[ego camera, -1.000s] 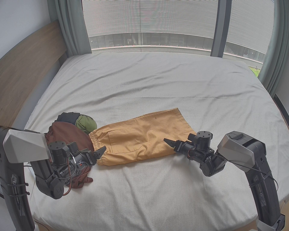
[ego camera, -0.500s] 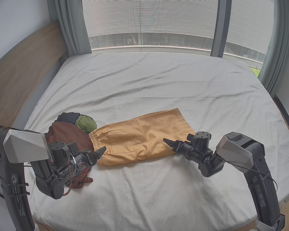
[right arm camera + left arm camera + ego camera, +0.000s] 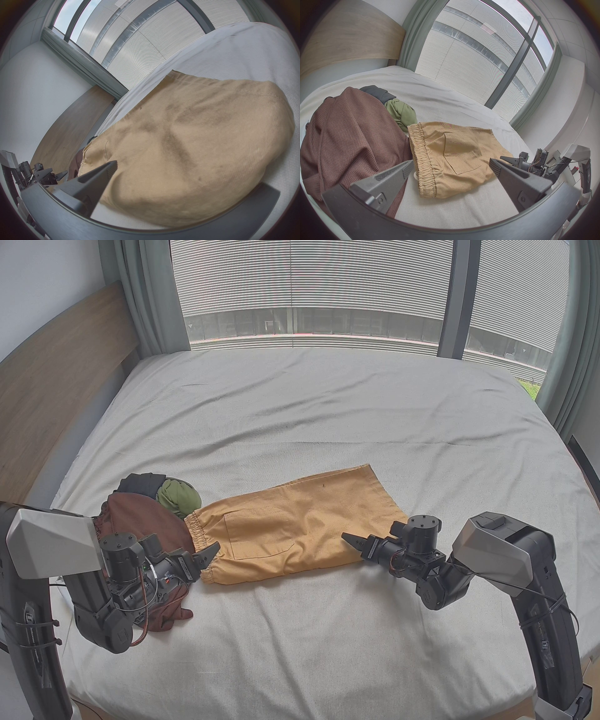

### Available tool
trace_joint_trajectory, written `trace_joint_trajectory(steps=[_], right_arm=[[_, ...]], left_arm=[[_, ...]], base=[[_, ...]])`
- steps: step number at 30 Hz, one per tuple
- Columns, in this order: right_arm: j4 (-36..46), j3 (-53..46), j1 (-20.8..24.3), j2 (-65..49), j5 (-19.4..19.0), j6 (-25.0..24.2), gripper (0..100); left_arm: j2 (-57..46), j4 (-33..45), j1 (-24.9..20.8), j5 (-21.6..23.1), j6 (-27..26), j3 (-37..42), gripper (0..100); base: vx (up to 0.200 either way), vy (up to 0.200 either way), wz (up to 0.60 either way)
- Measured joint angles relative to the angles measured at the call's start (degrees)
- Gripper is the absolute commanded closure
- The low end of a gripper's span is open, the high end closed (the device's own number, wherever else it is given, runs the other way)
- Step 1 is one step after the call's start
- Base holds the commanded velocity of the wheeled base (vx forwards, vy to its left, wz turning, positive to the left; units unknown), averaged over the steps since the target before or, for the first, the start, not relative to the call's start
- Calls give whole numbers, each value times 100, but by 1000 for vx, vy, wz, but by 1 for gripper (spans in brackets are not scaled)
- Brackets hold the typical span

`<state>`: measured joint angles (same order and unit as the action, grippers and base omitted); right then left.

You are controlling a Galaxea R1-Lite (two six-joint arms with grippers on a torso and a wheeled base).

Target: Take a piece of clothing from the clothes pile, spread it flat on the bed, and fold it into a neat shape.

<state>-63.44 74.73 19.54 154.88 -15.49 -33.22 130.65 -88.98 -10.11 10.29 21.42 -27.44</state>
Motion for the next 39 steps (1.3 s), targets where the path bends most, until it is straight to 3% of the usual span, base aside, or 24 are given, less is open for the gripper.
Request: trace_joint_trajectory(steps=[19,39], right_arm=[[-104,-358,0,-119,1,49,100],[-591,-2736,-20,-1207,6,588,100]], left_arm=[[-9,0,0,0,17,-1,0],[-11,0,9,-2,63,-6,0]], base=[[0,0,0],[0,0,0]])
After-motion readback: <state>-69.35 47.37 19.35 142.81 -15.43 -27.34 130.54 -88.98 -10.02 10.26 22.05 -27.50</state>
